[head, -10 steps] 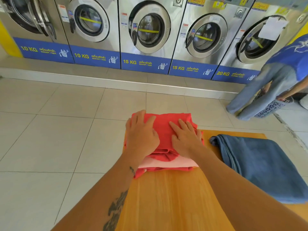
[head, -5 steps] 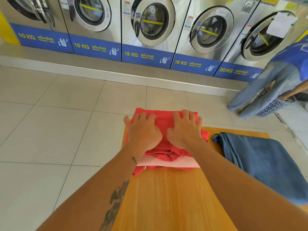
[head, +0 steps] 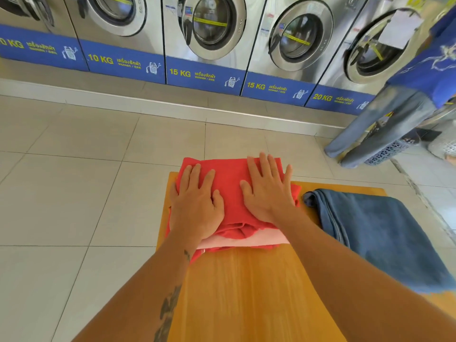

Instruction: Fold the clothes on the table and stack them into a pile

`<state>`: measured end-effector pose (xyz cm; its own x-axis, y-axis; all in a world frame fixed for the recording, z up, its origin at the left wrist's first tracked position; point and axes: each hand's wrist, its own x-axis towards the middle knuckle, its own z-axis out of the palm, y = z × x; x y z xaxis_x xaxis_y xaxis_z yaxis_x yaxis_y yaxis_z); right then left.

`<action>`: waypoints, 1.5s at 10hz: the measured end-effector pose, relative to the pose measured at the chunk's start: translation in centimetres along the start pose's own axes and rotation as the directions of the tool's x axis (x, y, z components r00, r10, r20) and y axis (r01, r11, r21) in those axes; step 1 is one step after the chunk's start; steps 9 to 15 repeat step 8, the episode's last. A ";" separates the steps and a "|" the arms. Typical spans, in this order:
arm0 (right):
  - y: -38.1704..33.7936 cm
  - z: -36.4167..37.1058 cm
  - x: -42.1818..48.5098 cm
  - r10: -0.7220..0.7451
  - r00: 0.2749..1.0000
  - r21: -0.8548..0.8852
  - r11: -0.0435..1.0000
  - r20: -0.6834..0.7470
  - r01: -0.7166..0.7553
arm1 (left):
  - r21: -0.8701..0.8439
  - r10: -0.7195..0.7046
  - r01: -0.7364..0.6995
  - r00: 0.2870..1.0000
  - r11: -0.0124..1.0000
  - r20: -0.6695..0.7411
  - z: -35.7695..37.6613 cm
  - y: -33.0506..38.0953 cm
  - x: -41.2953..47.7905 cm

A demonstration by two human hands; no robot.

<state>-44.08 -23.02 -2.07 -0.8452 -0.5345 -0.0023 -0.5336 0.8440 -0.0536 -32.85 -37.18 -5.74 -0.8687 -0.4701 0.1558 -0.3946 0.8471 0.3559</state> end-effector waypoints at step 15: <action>5.5 -4.1 -9.7 0.058 0.997 0.420 0.904 0.054 -0.075 | 0.169 -0.162 0.138 0.977 0.976 0.140 -7.2 0.1 -7.2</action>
